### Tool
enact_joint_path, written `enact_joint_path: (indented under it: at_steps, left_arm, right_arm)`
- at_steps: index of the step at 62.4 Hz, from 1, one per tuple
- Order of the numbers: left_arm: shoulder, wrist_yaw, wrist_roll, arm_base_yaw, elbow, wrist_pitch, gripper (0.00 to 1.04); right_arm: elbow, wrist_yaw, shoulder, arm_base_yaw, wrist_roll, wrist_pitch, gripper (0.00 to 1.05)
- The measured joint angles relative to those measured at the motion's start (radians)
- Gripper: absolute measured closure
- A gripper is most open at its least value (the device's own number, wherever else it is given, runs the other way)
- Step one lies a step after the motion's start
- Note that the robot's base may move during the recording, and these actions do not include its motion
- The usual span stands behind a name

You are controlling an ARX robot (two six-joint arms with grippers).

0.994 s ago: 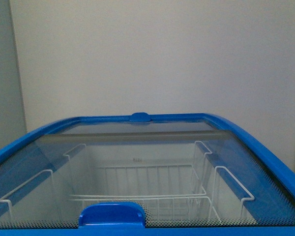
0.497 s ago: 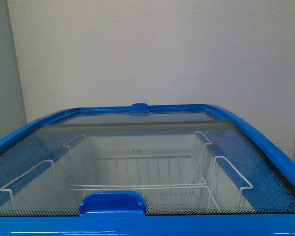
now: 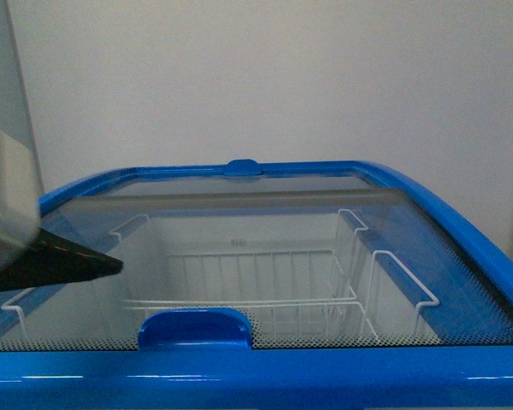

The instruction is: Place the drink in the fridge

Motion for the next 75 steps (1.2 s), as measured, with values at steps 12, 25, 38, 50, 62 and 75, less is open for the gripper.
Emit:
enact_joint_path:
  at_steps: [12, 25, 38, 50, 62, 75]
  left_arm:
    - [0.105, -0.014, 0.142, -0.034, 0.063, -0.002, 0.08]
    - [0.207, -0.026, 0.193, -0.031, 0.13, 0.021, 0.08]
    - [0.219, 0.022, 0.163, -0.014, 0.237, -0.082, 0.08]
    - [0.236, 0.03, 0.158, 0.01, 0.294, -0.129, 0.08]
    - [0.299, 0.025, 0.161, 0.037, 0.33, -0.107, 0.08]
    - [0.352, 0.034, 0.164, 0.049, 0.354, -0.076, 0.08]
  right_arm:
    - [0.0, 0.0, 0.0, 0.0, 0.0, 0.0, 0.63]
    - [0.0, 0.0, 0.0, 0.0, 0.0, 0.0, 0.63]
    - [0.0, 0.0, 0.0, 0.0, 0.0, 0.0, 0.63]
    - [0.0, 0.0, 0.0, 0.0, 0.0, 0.0, 0.63]
    - [0.0, 0.0, 0.0, 0.0, 0.0, 0.0, 0.63]
    - [0.0, 0.0, 0.0, 0.0, 0.0, 0.0, 0.63]
